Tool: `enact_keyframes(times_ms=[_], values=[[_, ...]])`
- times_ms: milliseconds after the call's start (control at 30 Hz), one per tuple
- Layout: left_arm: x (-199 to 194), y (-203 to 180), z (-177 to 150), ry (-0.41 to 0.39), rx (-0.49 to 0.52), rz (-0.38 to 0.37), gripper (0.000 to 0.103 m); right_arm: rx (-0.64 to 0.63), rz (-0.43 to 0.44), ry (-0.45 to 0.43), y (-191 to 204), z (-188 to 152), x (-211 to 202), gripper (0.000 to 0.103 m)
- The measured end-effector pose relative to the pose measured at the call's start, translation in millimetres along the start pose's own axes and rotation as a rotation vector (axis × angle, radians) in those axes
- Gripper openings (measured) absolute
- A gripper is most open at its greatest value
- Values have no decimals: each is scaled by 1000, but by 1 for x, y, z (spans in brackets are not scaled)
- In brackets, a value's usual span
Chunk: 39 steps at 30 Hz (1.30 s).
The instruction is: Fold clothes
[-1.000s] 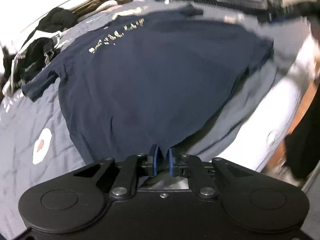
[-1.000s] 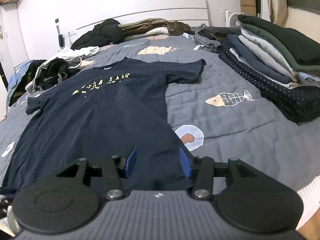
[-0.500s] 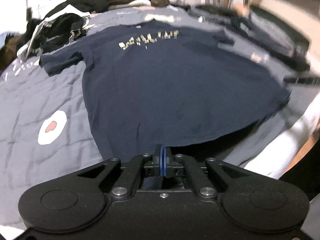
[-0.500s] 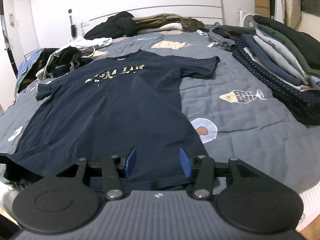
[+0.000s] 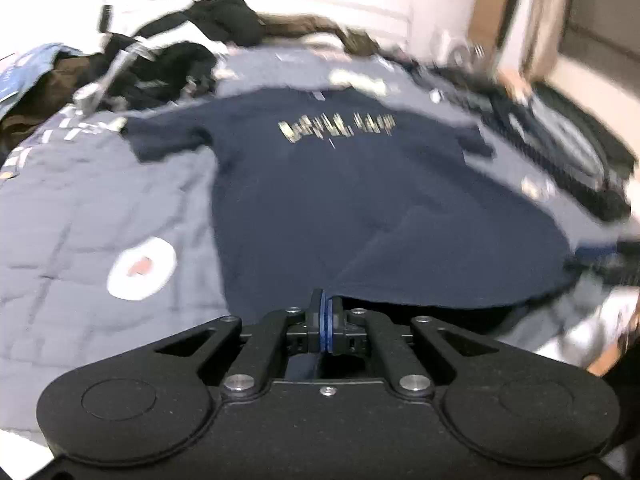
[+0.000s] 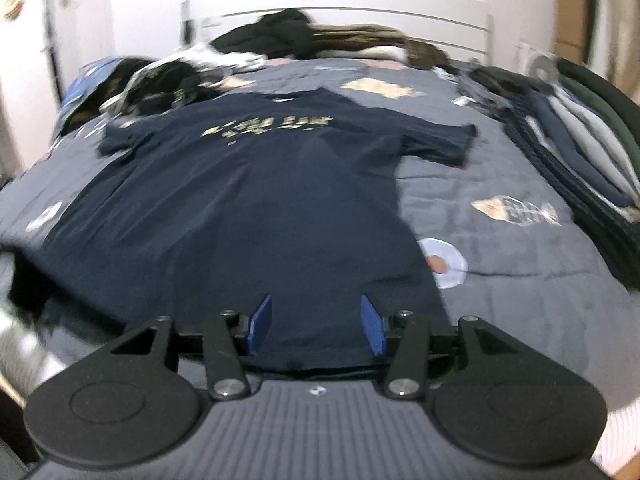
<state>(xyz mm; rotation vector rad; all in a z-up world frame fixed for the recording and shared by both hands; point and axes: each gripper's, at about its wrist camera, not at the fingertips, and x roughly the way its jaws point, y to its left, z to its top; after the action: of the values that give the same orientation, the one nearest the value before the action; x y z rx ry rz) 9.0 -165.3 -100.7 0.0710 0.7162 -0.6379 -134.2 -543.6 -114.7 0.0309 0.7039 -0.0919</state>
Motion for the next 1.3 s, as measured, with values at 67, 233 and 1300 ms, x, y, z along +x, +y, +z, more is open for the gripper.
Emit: enact_keyframes(times_ms=[67,233,1300], values=[[-11,11,3,-14,-39,10,1,-50,3,10,7,-2,2,55],[-15,18,-7,14,-42,22,1,-137,-44,33,18,-6,8,59],[1,25,18,-40,-165,-25,1,-64,-97,119,-34,-25,21,50]])
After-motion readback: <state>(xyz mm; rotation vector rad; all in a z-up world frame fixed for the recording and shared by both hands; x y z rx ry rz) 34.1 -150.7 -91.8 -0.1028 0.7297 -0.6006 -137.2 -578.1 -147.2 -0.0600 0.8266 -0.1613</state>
